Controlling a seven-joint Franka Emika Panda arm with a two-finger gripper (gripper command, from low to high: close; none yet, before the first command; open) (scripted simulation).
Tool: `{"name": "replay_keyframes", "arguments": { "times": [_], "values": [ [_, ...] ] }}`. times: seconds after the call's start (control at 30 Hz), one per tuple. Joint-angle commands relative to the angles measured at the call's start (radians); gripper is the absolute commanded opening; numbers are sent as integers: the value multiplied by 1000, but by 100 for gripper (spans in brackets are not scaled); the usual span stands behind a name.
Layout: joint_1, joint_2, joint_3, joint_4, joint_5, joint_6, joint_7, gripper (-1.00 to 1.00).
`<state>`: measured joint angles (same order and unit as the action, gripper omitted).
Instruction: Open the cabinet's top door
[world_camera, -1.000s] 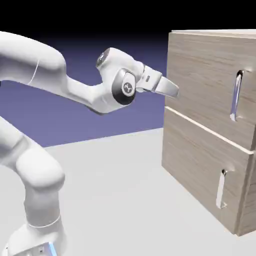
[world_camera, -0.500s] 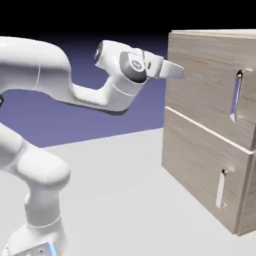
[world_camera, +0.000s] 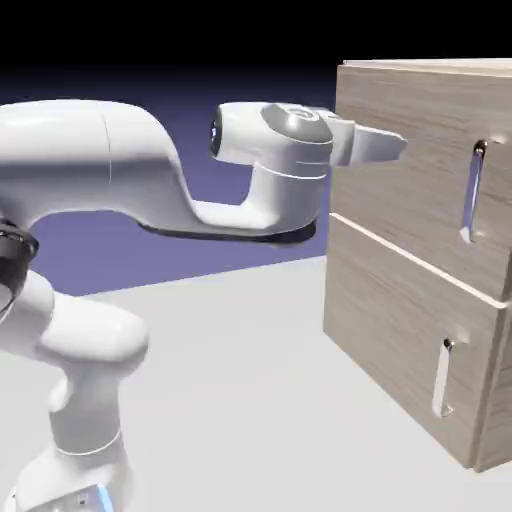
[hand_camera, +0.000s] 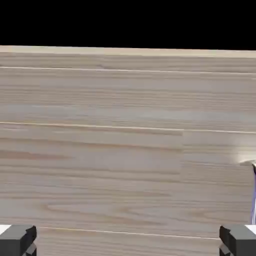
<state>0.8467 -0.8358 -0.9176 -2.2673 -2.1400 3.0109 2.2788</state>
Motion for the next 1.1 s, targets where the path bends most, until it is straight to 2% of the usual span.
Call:
{"name": "replay_keyframes", "arguments": {
  "times": [0.0,0.53,0.6,0.8,0.83,1.07],
  "values": [
    [17,-5,-19,11,-44,-1,31,0],
    [288,-92,-317,188,-739,-9,531,0],
    [294,-94,-323,191,-754,-9,542,0],
    [483,-60,-440,339,-756,-15,536,0],
    [483,-60,-440,339,-756,-15,536,-100],
    [265,6,-299,165,-733,-108,620,-100]
  ]
}}
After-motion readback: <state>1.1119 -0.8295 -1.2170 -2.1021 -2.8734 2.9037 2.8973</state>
